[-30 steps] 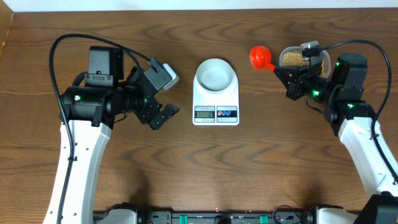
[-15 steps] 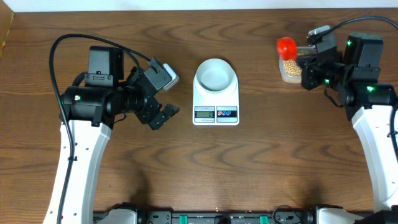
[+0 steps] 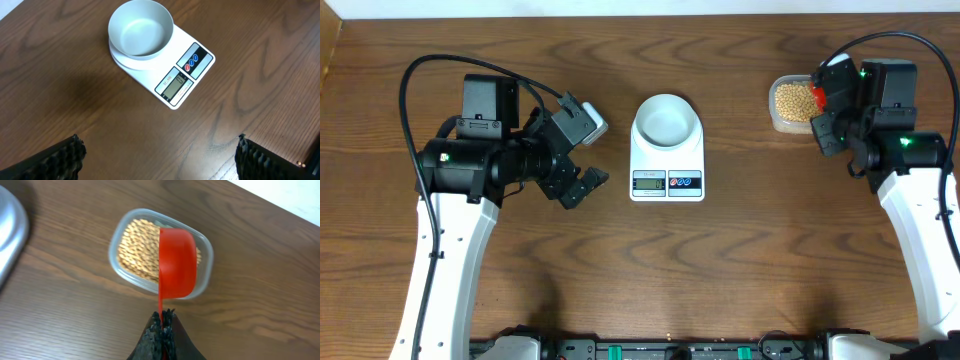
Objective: Scoop item into bowl and weigh 50g on scale
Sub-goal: 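Carry the red scoop with the right gripper over the soybean tub, then lower the scoop into the soybeans and scoop with the right gripper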
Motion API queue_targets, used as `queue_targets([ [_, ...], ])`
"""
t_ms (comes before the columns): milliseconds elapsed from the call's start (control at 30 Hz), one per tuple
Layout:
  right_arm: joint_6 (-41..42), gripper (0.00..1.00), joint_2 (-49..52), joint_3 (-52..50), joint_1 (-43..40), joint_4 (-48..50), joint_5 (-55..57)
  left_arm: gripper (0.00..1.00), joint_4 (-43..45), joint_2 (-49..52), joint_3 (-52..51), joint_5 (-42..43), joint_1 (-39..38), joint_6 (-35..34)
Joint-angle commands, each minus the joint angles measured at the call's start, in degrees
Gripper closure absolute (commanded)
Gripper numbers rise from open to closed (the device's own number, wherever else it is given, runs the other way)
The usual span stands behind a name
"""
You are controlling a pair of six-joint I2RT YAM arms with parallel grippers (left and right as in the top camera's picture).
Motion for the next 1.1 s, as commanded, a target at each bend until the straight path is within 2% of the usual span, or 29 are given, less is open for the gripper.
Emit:
queue_targets([
  [0,-1.40,0.99,2.16,0.98,0.44,0.04,3.48,0.02,-0.17,-0.07,1.03,0.94,0.20,0.48],
  [800,-0.92,0.99,14.91,0.98,0.37,5.40,3.37,0.02,-0.17,-0.07,1.05,0.94,0.20,0.50],
  [1067,1.27,0.99,17.55,0.98,-0.83,5.40,-5.35,0.02,-0.17,-0.07,1.05,0.94,0.20,0.50],
])
